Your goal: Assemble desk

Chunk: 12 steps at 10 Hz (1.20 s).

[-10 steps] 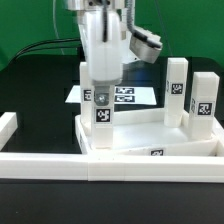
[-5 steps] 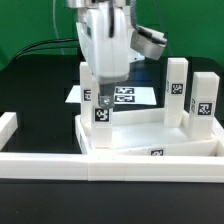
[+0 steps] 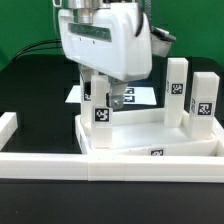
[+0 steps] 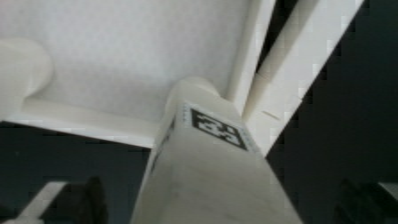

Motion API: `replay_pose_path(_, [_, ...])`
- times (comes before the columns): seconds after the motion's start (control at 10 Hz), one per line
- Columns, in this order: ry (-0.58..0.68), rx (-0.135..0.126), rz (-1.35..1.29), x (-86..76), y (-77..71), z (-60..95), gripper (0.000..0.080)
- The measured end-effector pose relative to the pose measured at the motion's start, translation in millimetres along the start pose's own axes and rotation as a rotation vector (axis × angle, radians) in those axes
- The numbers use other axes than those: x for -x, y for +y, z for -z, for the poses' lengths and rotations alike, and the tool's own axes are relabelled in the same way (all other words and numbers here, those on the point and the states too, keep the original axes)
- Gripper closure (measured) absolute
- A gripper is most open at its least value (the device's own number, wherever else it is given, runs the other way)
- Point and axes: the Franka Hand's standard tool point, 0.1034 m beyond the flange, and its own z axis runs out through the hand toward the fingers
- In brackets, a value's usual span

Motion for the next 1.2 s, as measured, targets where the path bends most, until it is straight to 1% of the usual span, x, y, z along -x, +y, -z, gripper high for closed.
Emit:
replay_pose_path(0.1, [0.006, 0.007, 0.125, 1.0, -1.2, 0.7, 0.015])
replay_pose_path(0.2, [0.006, 0.01, 0.233, 2.0, -2.0, 0.6, 0.015])
replay_pose_path(0.4, [0.008, 0.014, 0.368, 2.4, -2.6, 0.7, 0.015])
replay_pose_path(0.6, [0.007, 0.016, 0.596, -0.3, -0.7, 1.0, 0.015])
replay_pose_path(0.7, [0.01, 0.022, 0.718, -0.7, -0.4, 0.7, 0.015])
replay_pose_path(1.0, [0.011, 0.042, 0.961, -2.4, 1.5, 0.5, 0.0162])
replay_pose_path(1.2, [0.011, 0.042, 0.956, -2.2, 1.5, 0.2, 0.0512])
